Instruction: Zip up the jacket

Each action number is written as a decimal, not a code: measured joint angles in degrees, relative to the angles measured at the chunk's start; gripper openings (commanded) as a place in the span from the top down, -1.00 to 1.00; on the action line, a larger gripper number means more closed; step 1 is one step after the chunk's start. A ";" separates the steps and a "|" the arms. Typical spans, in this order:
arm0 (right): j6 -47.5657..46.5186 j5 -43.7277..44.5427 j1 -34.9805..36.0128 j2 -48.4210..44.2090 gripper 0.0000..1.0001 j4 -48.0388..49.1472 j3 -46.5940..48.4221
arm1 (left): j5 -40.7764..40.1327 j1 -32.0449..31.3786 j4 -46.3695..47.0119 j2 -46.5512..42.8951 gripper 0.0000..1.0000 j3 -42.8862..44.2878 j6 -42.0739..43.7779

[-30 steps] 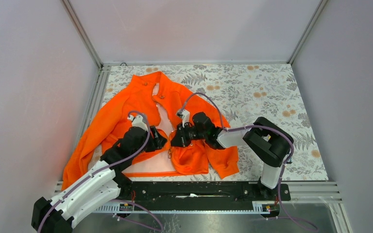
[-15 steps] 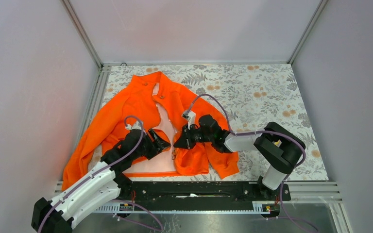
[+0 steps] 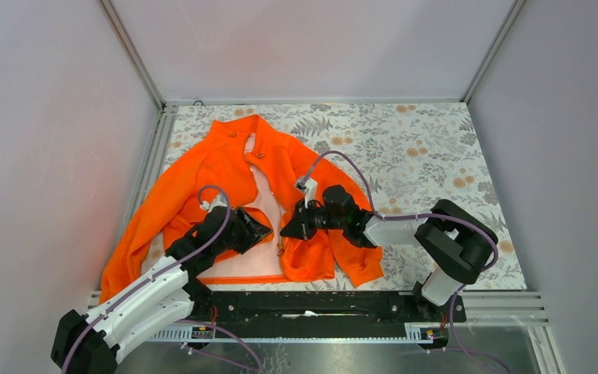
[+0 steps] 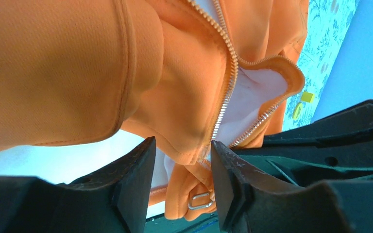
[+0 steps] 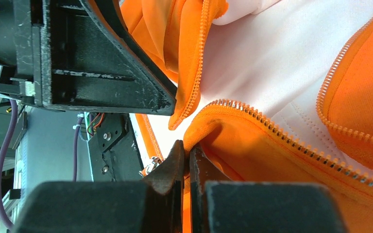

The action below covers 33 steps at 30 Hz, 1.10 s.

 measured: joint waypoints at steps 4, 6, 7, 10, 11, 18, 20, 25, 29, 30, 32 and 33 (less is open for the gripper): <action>0.02 0.00 0.00 -0.15 1.00 0.07 -0.15 | -0.87 0.00 0.74 1.75 0.14 0.00 0.02; 0.02 0.02 0.00 -0.17 1.00 0.07 -0.22 | -1.07 0.00 1.51 2.51 0.22 0.00 0.07; 0.02 0.00 0.00 -0.17 1.00 0.07 -0.22 | -1.14 0.00 1.86 2.86 0.25 0.00 0.20; 0.02 0.00 0.00 -0.17 1.00 0.07 -0.22 | -1.29 0.00 2.89 4.11 0.37 0.00 0.74; 0.02 0.02 0.00 -0.17 1.00 0.07 -0.22 | -1.31 0.00 3.23 4.52 0.46 0.00 0.94; -0.15 0.22 0.00 -0.17 1.00 0.02 -0.22 | -1.40 0.02 4.98 6.45 1.00 0.00 4.11; -0.22 0.57 0.00 -0.15 1.00 0.00 -0.20 | -1.36 0.02 5.03 5.99 1.00 0.00 6.64; -0.28 1.27 0.07 0.35 1.00 -1.27 1.27 | -0.15 0.02 7.82 -0.94 1.00 -2.23 16.70; -1.14 1.68 0.48 1.40 1.00 -2.84 3.89 | 1.22 0.02 10.38 -7.10 1.00 -6.32 22.32; -1.55 1.81 0.59 1.81 1.00 -3.30 4.68 | 1.57 0.02 10.82 -7.80 1.00 -7.06 23.45; -2.29 2.34 0.74 2.36 1.00 -3.41 5.51 | 1.99 0.02 10.95 -7.93 1.00 -7.63 25.27; -2.67 2.75 0.79 2.54 1.00 -3.30 5.62 | 2.10 0.02 10.93 -7.89 1.00 -7.65 26.23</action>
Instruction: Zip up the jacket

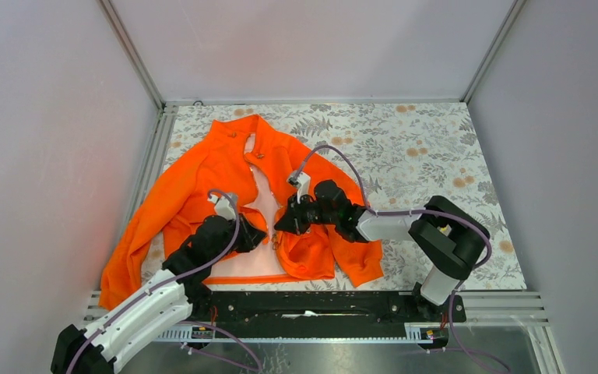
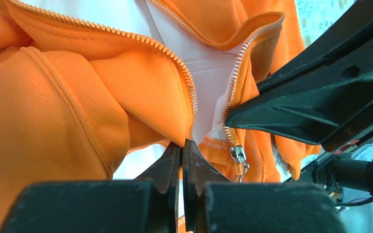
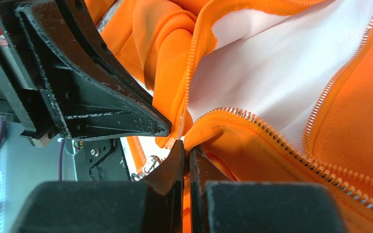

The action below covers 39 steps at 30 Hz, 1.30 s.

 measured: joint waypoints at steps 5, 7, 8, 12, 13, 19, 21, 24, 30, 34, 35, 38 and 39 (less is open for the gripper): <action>-0.48 0.42 0.00 2.27 1.00 1.38 0.00 | 0.35 0.00 0.13 0.33 1.00 0.04 3.63; -0.46 0.46 0.02 3.32 1.00 2.25 -0.02 | 0.37 0.00 0.11 0.33 1.00 0.07 4.50; -0.46 0.63 0.02 3.54 1.00 2.54 -0.07 | 0.37 0.00 0.11 0.33 1.00 0.07 4.76; -0.46 2.40 0.35 3.58 1.00 5.55 -1.33 | 0.48 0.00 -0.17 0.46 1.00 0.87 4.68; -0.46 3.04 0.50 3.58 1.00 6.25 -1.86 | 0.66 0.00 -0.28 0.85 1.00 1.49 4.46; -0.81 7.45 1.92 1.81 1.00 9.57 -5.22 | 0.85 0.00 -0.35 3.82 1.00 5.22 2.71; -1.36 9.73 2.99 0.15 1.00 9.99 -6.32 | 0.85 0.00 -0.39 4.55 1.00 6.36 2.29; -1.77 14.01 4.72 -2.97 1.00 11.10 -7.89 | 0.76 0.00 -0.70 5.31 1.00 7.93 2.03; -0.90 23.04 5.70 -7.54 1.00 11.50 -8.94 | -0.57 0.00 -3.19 4.37 1.00 10.01 0.55; -1.20 30.64 7.76 -9.86 1.00 11.50 -9.81 | -0.81 0.00 -4.76 3.37 1.00 10.93 -0.72; -1.55 32.63 8.68 -10.12 1.00 11.50 -9.94 | -0.83 0.00 -5.27 3.32 1.00 11.32 -0.94; -3.37 38.51 11.54 -10.51 1.00 11.47 -10.05 | -0.96 0.00 -7.10 3.32 1.00 13.09 -1.66; -4.00 40.04 12.22 -10.64 1.00 11.47 -10.10 | -1.07 0.00 -7.48 3.32 1.00 13.64 -1.81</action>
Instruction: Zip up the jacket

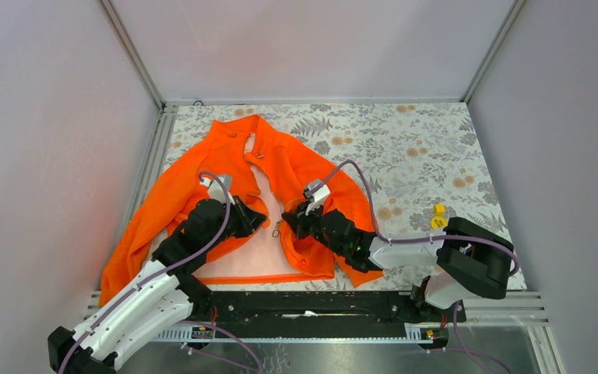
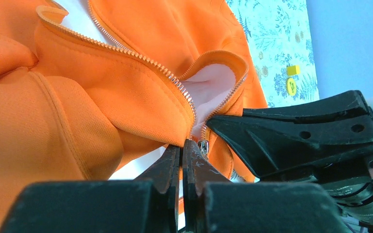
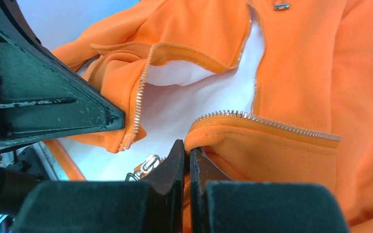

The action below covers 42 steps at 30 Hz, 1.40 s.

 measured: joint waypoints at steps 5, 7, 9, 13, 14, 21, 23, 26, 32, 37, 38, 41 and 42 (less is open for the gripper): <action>-4.20 5.92 2.34 -0.85 1.00 0.07 -0.24 | -0.26 0.00 -1.14 0.02 1.00 1.44 -0.46; -6.14 7.80 3.43 -1.03 1.00 0.52 -0.26 | 0.11 0.00 -1.90 0.42 1.00 1.70 -0.94; -8.22 9.22 4.59 -1.05 1.00 1.42 -0.44 | 0.59 0.00 -2.36 1.49 1.00 2.19 -1.49; -11.39 10.19 6.08 -1.05 1.00 3.19 -1.11 | 1.33 0.00 -3.19 4.33 1.00 3.37 -2.49; -11.82 10.14 6.21 -1.05 1.00 3.61 -1.29 | 1.38 0.00 -3.21 4.50 1.00 3.45 -2.67; -13.66 8.61 6.49 -1.05 1.00 6.23 -2.16 | 1.36 0.00 -3.19 4.13 1.00 3.58 -3.26; -13.81 8.00 6.54 -1.03 1.00 7.10 -2.16 | 1.40 0.00 -3.19 4.09 1.00 3.58 -3.23; -13.84 7.69 6.54 -0.59 1.00 7.87 -2.16 | 1.46 0.00 -3.17 4.07 1.00 3.58 -3.23; -13.81 7.56 6.56 0.46 1.00 8.46 -2.16 | 1.46 0.00 -3.15 3.32 1.00 3.56 -3.23; -13.79 6.78 6.58 0.90 1.00 8.68 -2.16 | 1.49 0.02 -3.02 2.62 1.00 3.56 -3.21; -13.79 6.58 6.58 0.94 1.00 8.68 -2.16 | 1.46 0.02 -2.95 2.62 1.00 3.56 -3.21; -13.77 6.27 6.58 1.01 1.00 8.85 -2.16 | 1.49 0.04 -2.73 2.62 1.00 3.56 -3.19; -13.77 6.25 6.58 1.01 1.00 8.98 -2.16 | 1.49 0.04 -2.69 2.64 1.00 3.56 -3.19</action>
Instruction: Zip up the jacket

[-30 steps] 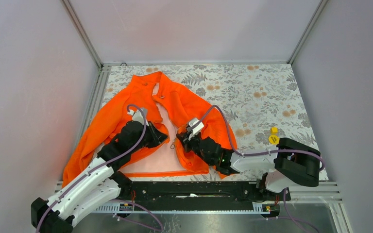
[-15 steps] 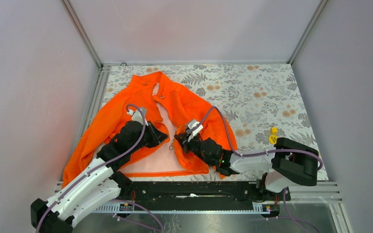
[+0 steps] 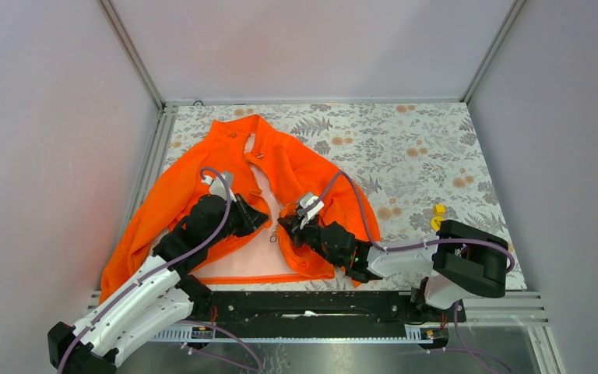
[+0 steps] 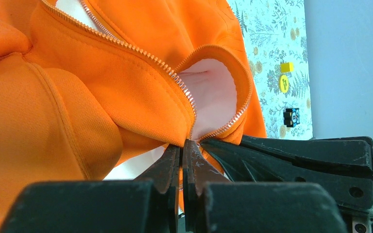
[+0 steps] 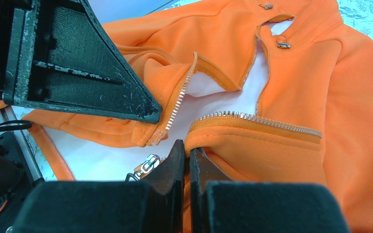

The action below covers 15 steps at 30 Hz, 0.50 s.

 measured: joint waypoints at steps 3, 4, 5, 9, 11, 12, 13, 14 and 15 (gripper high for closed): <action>0.02 -0.07 0.00 0.00 1.00 0.44 0.00 | 0.00 0.00 -0.02 0.00 1.00 0.00 0.00; 0.02 -0.07 0.00 0.00 1.00 0.48 0.00 | 0.00 0.00 -0.02 0.00 1.00 0.00 0.00; 0.02 -0.07 0.00 0.00 1.00 0.48 0.00 | 0.00 0.00 -0.02 0.02 1.00 0.00 0.00; 0.02 -0.07 0.00 0.00 1.00 0.52 0.00 | 0.00 0.00 0.02 0.50 1.00 0.00 0.02; 0.02 -0.07 0.00 0.00 1.00 0.57 0.00 | 0.04 0.00 0.04 0.68 1.00 0.00 0.02; 0.02 -0.04 0.00 0.00 1.00 0.61 0.00 | 0.07 0.00 0.04 0.72 1.00 0.00 0.02; 0.04 -0.04 0.00 0.00 1.00 0.66 0.00 | 0.09 0.00 0.04 0.72 1.00 0.00 0.02; 0.04 -0.07 0.00 0.00 1.00 0.70 0.00 | 0.17 0.00 0.04 0.72 1.00 0.00 0.02; 0.04 -0.07 0.00 0.00 1.00 0.76 0.00 | 0.20 0.00 0.04 0.72 1.00 0.00 0.02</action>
